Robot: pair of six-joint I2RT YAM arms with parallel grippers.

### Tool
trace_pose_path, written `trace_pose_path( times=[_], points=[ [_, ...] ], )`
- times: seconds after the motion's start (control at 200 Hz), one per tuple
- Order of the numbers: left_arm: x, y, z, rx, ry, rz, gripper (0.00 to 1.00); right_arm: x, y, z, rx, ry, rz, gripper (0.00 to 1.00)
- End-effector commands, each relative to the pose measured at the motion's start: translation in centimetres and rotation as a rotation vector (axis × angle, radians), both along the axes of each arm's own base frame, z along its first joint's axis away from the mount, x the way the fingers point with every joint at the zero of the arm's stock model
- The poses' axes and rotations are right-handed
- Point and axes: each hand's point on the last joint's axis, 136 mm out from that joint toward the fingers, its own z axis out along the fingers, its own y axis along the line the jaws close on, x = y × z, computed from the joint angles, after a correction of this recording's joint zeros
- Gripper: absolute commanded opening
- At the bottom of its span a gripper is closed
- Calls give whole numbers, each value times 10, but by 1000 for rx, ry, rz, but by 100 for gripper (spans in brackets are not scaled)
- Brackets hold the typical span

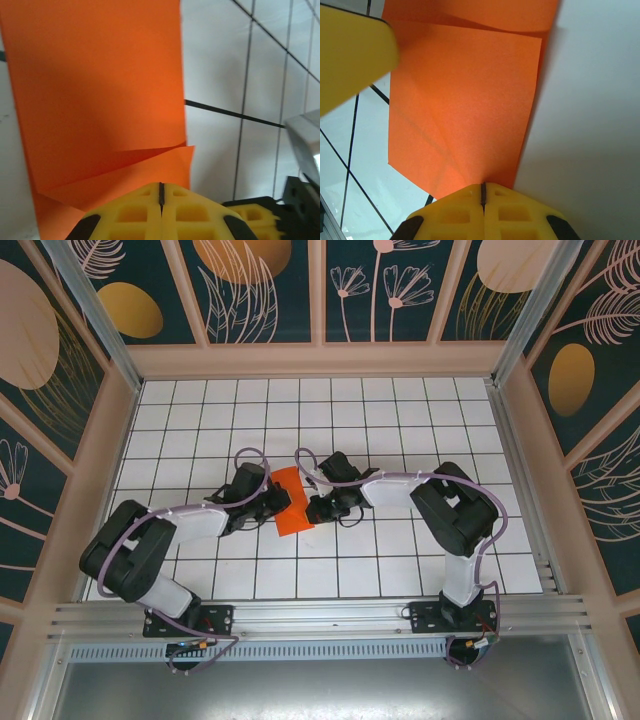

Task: Fold a paper plane with a square sheet of paper (pick it up from the middle)
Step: Fold the triangle a second time at the center of the table.

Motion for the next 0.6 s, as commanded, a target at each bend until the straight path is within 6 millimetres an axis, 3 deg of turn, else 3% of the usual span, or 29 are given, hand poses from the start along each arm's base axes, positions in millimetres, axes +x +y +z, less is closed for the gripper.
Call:
trace_pose_path(
  times=[0.0, 0.18, 0.28, 0.395, 0.595],
  points=[
    [3, 3, -3, 16, -11, 18, 0, -17, -23, -23, -120, 56, -22, 0],
    [-13, 18, -35, 90, 62, 28, 0, -1, 14, 18, 55, 20, -4, 0],
    [-20, 21, -42, 92, 80, 31, 0, 4, 29, 35, 113, -2, 5, 0],
    [-23, 24, -45, 102, 86, 32, 0, 7, 36, 37, 117, -11, 9, 0],
    [-23, 23, -45, 101, 88, 28, 0, 9, 42, 22, 79, 2, 1, 0]
  ],
)
